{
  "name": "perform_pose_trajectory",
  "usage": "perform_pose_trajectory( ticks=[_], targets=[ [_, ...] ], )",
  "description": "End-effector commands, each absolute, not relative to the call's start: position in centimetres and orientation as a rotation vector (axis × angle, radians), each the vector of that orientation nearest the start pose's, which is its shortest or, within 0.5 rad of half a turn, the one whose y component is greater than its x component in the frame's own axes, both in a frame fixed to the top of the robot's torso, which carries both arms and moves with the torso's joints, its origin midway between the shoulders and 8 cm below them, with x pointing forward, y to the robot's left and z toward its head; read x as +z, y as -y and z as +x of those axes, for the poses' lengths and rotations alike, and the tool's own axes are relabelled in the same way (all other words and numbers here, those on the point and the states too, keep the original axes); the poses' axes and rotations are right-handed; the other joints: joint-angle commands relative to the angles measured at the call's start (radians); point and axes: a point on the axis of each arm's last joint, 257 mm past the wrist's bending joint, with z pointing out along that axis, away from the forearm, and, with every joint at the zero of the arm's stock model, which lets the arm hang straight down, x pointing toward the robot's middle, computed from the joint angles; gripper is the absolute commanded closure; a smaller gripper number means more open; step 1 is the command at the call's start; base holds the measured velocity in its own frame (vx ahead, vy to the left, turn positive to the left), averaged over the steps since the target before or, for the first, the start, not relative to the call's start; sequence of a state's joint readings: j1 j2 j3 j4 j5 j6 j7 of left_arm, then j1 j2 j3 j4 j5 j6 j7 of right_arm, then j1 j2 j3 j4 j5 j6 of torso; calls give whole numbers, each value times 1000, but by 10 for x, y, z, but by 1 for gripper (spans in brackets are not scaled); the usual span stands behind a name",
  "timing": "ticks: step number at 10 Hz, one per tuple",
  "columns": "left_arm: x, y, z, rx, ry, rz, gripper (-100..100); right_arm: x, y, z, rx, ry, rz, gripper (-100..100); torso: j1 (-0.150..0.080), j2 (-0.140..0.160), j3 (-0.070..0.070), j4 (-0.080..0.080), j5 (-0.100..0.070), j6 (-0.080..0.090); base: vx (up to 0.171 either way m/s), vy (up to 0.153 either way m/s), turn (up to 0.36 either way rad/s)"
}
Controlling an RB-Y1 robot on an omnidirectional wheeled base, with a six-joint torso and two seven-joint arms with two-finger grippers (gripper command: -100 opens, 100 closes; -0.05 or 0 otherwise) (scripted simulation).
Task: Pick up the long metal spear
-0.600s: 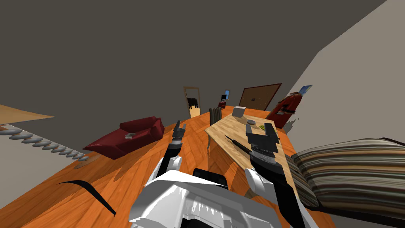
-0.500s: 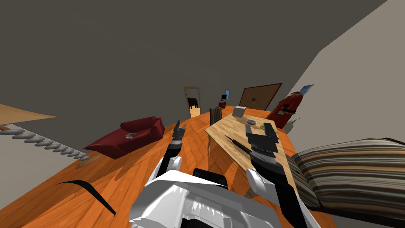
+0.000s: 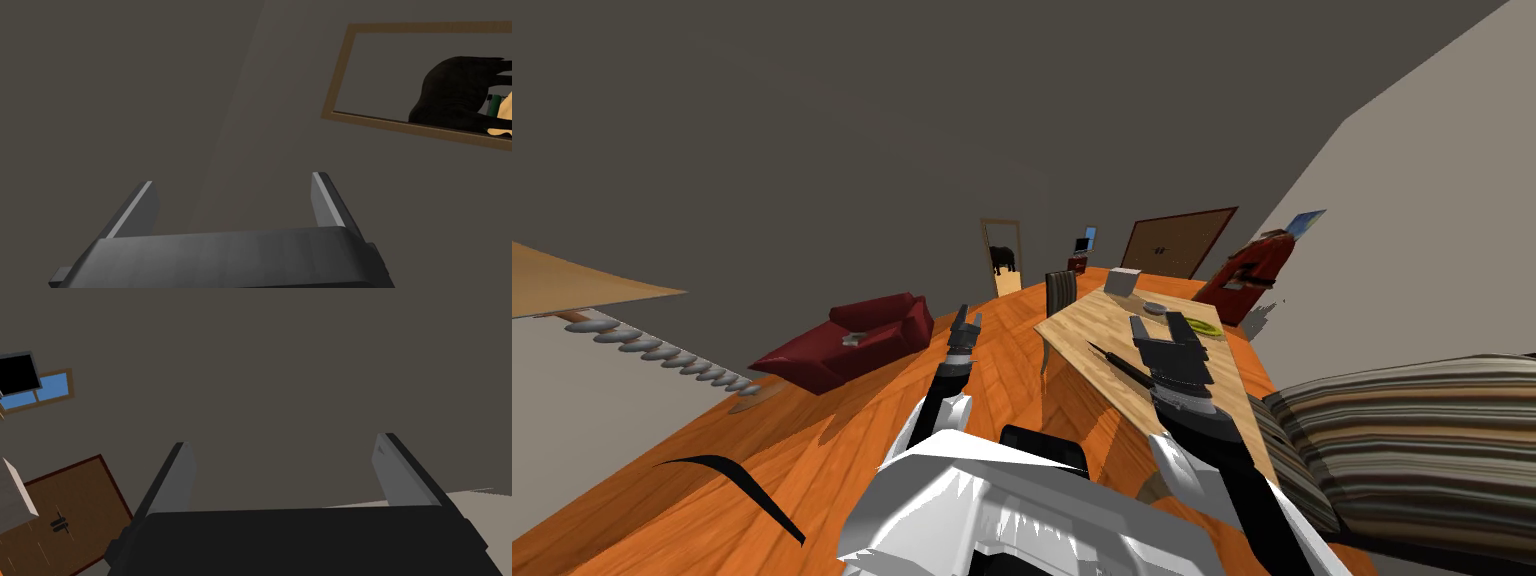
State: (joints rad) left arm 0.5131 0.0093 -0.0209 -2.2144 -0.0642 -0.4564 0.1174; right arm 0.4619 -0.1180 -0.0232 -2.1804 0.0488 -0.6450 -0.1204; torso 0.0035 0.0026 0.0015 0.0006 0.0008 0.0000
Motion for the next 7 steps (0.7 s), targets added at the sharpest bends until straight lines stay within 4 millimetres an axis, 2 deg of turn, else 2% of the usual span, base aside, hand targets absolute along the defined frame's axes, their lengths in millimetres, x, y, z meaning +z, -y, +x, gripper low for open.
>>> perform_pose_trajectory(
  ticks=[1,6,7],
  targets=[
    [-19,-270,364,-1356,-709,-763,0,13,264,345,1371,-717,479,-100,0,0,0,0,0,0,-35,78,49],
    [-19,-270,364,-1356,-708,-763,0,-2,263,352,1309,-837,393,-100,1,-1,0,0,0,0,-28,68,49],
    [-19,-270,364,-1356,-709,-763,0,-12,265,356,1274,-886,362,-100,1,-1,-1,0,0,0,-18,90,91]
  ],
)
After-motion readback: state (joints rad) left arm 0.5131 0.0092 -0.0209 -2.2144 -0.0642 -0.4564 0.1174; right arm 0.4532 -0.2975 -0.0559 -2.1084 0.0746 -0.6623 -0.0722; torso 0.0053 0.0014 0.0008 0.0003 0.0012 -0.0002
